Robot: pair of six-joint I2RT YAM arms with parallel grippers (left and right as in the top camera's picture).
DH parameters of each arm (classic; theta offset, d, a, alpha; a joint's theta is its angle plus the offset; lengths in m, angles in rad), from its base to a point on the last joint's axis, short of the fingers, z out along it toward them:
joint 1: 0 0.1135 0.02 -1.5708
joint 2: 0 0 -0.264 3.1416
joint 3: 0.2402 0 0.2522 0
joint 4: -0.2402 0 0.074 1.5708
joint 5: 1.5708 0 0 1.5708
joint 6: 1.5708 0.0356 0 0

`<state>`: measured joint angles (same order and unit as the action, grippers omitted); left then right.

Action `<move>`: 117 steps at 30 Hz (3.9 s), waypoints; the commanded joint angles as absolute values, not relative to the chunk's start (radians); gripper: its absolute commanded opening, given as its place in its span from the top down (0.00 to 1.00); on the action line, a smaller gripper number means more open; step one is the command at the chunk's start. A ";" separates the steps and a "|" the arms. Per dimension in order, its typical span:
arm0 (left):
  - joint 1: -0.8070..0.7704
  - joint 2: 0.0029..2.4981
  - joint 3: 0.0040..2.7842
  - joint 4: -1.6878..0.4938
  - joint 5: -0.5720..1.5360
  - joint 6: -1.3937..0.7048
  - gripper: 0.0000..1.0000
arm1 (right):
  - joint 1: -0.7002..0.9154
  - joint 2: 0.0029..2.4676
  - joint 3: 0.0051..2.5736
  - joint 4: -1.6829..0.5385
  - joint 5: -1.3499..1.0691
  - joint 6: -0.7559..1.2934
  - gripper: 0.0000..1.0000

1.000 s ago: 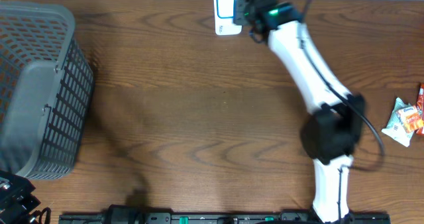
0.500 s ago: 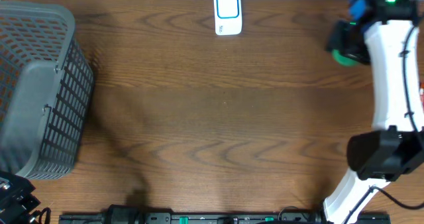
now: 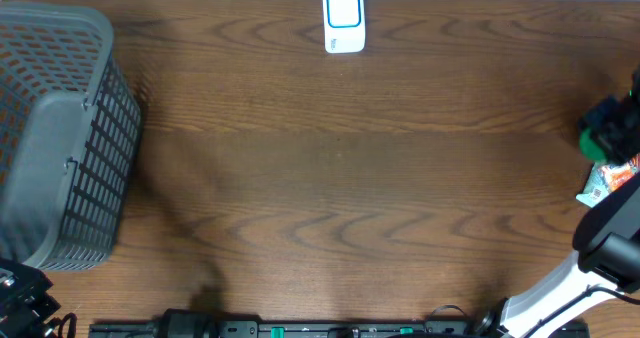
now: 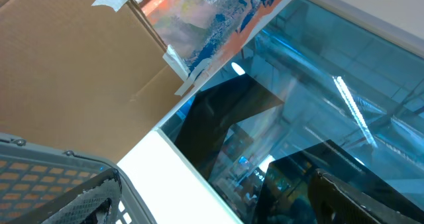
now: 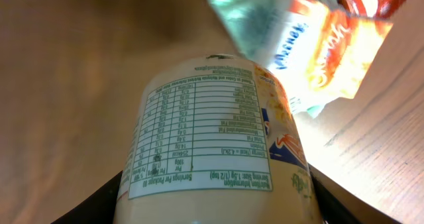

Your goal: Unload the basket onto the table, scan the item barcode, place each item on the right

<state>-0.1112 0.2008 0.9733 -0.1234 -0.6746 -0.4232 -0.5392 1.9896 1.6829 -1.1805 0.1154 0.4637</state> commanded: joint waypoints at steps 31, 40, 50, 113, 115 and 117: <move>-0.105 0.196 0.970 -0.118 -0.662 -0.432 0.10 | -0.592 1.966 1.562 -1.050 -0.095 0.466 0.01; -0.105 0.196 0.970 -0.115 -0.662 -0.431 0.09 | -0.577 1.761 1.814 -1.239 -0.192 0.411 0.01; -0.105 0.192 0.970 -0.037 -0.662 -0.264 0.03 | -0.563 1.250 1.852 -0.696 -0.462 0.490 0.01; -0.101 0.055 0.520 -0.110 -0.400 -0.204 0.02 | -0.159 0.031 0.418 0.176 0.042 0.628 0.01; -0.101 0.056 0.502 -0.106 -0.400 -0.204 0.02 | -0.085 0.031 0.410 0.196 0.040 0.613 0.01; -0.101 0.056 0.492 -0.104 -0.400 -0.204 0.02 | 0.020 0.031 0.410 0.216 0.052 0.514 0.01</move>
<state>-0.1055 0.0555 0.5014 -0.1116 -0.4156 -0.2123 -0.0811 0.0288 0.4099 0.1944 0.0513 0.5617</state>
